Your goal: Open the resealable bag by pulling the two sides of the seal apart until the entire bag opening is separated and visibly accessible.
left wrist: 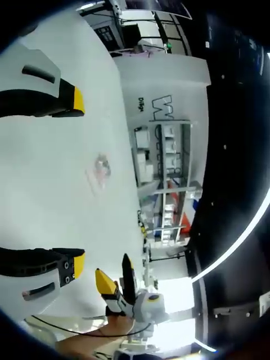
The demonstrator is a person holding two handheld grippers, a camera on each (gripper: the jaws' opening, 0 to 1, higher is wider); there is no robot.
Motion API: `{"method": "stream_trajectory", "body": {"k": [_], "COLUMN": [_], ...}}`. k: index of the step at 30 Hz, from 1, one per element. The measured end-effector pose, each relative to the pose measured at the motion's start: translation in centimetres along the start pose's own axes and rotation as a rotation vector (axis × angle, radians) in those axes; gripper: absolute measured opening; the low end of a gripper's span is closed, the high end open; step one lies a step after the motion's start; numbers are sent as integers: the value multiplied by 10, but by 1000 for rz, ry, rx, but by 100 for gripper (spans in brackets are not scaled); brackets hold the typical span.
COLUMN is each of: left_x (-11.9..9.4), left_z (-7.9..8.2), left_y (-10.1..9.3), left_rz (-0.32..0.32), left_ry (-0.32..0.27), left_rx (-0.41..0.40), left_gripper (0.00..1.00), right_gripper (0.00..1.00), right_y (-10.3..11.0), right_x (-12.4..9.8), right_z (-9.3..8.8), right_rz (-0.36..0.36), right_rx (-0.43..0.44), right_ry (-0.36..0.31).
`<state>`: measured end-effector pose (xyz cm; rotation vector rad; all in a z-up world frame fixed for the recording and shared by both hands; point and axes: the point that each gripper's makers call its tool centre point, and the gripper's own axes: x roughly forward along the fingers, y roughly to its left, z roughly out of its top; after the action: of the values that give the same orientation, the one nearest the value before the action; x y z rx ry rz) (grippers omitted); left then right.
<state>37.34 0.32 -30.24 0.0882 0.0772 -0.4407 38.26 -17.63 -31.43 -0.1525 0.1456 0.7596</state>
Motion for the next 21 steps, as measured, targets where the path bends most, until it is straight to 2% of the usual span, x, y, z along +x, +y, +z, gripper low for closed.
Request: {"method": "stream_trajectory", "body": {"k": [3, 21], "left_x": [-1, -1], "left_z": [3, 3], "left_y": [0, 2], "left_rz": [-1, -1], "left_ry": [-15, -6], "left_rx": [1, 4], "left_gripper": [96, 96], "right_gripper": [100, 99], "right_y": [0, 0], "right_x": [0, 2], "right_z": [0, 3], "right_rz": [1, -3], "right_rx": [1, -12], "right_ry": [-1, -6]}}
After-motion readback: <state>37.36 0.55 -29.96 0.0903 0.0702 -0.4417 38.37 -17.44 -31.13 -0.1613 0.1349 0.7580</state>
